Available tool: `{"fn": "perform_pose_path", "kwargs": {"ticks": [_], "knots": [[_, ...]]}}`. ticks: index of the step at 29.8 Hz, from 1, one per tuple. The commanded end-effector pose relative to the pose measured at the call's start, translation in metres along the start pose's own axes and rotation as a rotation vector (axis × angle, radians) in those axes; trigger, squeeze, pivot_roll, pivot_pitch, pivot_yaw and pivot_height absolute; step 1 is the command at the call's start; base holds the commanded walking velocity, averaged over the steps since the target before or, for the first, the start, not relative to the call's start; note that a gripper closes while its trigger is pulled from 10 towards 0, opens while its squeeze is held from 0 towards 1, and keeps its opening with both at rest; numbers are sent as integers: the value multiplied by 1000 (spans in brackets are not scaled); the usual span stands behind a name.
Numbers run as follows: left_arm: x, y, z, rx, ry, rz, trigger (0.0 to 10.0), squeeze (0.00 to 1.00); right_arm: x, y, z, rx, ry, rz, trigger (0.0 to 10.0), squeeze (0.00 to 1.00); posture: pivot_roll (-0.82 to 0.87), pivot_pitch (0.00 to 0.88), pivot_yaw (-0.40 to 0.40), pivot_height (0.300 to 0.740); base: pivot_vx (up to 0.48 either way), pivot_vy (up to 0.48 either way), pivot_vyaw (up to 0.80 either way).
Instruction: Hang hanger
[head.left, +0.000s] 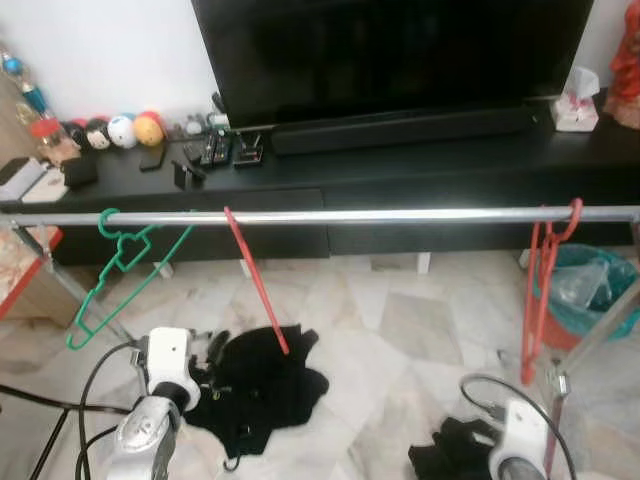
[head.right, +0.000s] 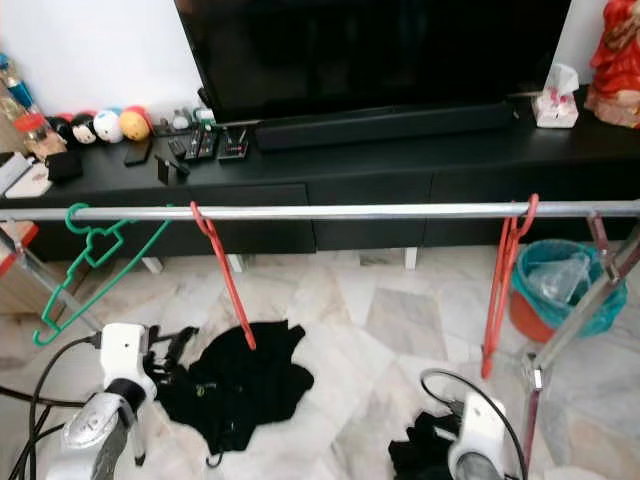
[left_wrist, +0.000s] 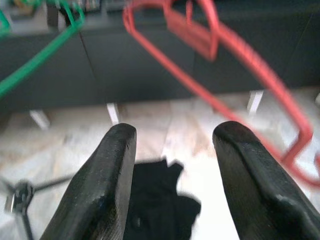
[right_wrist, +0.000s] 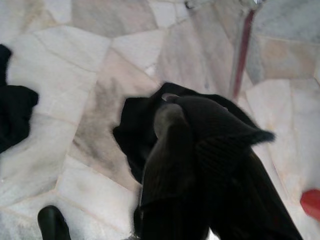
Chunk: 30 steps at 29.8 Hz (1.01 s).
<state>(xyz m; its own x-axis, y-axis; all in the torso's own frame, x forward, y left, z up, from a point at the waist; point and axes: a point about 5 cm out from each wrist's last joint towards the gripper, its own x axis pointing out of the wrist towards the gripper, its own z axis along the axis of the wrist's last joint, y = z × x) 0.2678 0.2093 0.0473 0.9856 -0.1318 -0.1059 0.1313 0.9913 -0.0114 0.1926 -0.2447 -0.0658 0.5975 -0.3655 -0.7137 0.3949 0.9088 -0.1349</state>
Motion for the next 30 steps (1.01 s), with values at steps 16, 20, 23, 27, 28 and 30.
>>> {"fn": "perform_pose_path", "kwargs": {"ticks": [16,20,23,27,28,30], "knots": [[1,9,18,-3,-64,109,10000,0,1,12,7,-12,-21,44,10000,0,-35,0,61,740,0,0,0],[4,0,14,-39,-64,121,10000,0,2,4,11,-33,-31,36,10000,0,-45,0,20,740,0,0,0],[4,-5,12,-56,-65,130,10000,0,3,0,14,-45,-34,33,10000,0,-40,0,4,740,0,0,0],[3,-3,14,-58,-83,154,10000,0,3,2,16,-59,-37,40,10000,0,-27,0,-6,740,0,0,0],[2,-1,17,-50,-97,164,10000,0,3,4,17,-61,-39,45,10000,0,-26,0,-5,740,0,0,0],[0,5,24,-35,-125,192,10000,0,3,8,17,-61,-41,53,10000,0,-23,0,6,740,0,0,0]]}}
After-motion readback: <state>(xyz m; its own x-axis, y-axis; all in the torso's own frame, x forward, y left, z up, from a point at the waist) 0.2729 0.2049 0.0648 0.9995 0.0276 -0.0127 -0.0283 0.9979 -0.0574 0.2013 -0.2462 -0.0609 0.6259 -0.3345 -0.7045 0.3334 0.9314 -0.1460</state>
